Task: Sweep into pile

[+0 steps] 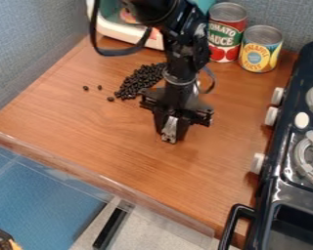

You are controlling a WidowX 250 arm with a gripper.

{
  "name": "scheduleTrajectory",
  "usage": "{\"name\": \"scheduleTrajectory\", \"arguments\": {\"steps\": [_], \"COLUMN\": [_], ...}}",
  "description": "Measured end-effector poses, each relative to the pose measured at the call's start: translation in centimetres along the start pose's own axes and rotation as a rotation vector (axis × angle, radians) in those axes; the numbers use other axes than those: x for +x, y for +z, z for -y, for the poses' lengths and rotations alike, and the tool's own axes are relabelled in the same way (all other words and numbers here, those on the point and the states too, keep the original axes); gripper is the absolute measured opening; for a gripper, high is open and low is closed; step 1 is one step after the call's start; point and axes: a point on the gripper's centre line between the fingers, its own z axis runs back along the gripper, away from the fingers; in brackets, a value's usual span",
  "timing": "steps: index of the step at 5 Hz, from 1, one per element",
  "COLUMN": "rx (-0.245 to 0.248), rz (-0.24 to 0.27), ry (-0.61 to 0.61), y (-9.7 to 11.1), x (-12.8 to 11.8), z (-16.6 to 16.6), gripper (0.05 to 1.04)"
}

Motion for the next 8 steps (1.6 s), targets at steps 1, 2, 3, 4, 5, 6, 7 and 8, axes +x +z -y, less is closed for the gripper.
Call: {"name": "scheduleTrajectory", "arguments": {"steps": [1,2,3,4,5,6,7,8], "rx": [0.003,0.006,0.008,0.010,0.015,0.021,0.009,0.008], "rz": [-0.001,0.016,0.031,0.053,0.079,0.097,0.118,0.124], "ry": [0.036,0.085,0.167,0.246,0.331,0.413,0.447,0.462], "y": [-0.2,-0.2,-0.3,-0.3,-0.3,-0.5,-0.6,-0.7], "x": [0.7,1.6,2.5,3.4,4.3,4.9,6.1,6.9], "z": [0.6,1.3,1.9,2.3,2.7,2.7,3.1,3.3], "gripper": [0.387,0.387,0.387,0.387,0.387,0.387,0.387,0.387]}}
